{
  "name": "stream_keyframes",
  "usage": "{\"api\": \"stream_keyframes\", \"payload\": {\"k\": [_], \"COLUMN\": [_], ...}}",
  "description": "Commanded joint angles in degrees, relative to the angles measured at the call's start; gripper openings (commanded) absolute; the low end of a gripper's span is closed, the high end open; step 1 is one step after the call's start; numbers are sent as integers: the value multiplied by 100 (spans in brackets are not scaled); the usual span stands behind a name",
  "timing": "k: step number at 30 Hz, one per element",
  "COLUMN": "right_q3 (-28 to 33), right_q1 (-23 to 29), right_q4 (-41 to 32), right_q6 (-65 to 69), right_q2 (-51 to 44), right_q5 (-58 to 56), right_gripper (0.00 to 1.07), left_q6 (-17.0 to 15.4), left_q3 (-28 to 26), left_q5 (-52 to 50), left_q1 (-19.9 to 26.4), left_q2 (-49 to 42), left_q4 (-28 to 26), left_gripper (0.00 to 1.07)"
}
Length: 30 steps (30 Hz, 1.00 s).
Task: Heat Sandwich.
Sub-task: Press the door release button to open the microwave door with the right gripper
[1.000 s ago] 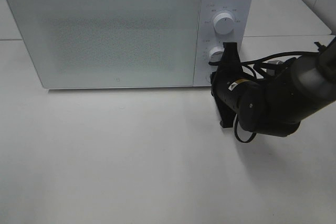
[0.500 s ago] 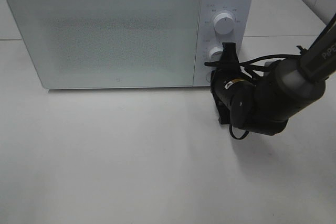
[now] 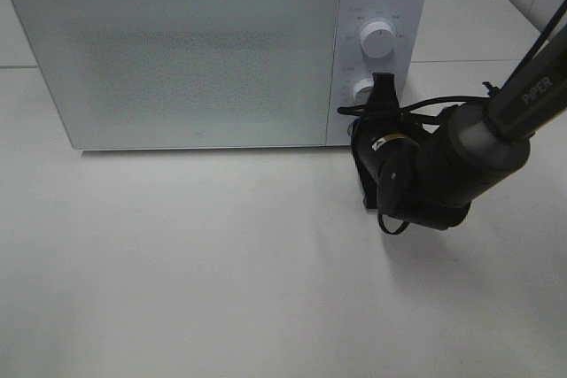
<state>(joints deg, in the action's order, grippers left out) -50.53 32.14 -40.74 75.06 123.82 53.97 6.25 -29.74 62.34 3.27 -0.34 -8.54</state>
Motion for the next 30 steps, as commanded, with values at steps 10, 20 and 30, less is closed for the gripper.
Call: {"api": "stream_keyframes", "payload": {"k": [10,20,30], "right_q3": [-1077,-1077,-928], "right_q1": [-218,-218,-218], "right_q4": [172,178,298], "right_q6": [-229,-355,-361], "right_q2": [327,327,126], "right_q5": [917,900,430], "right_gripper": [0,0,0], "left_q6": [17,17,17], "left_q3": [6,6,6], "left_q5": [-80,-80,-80], "left_q1": [-34,-34,-34], "left_q2": [-92,-92,-92], "left_q4": [17,17,17], "left_gripper": [98,98,98]}}
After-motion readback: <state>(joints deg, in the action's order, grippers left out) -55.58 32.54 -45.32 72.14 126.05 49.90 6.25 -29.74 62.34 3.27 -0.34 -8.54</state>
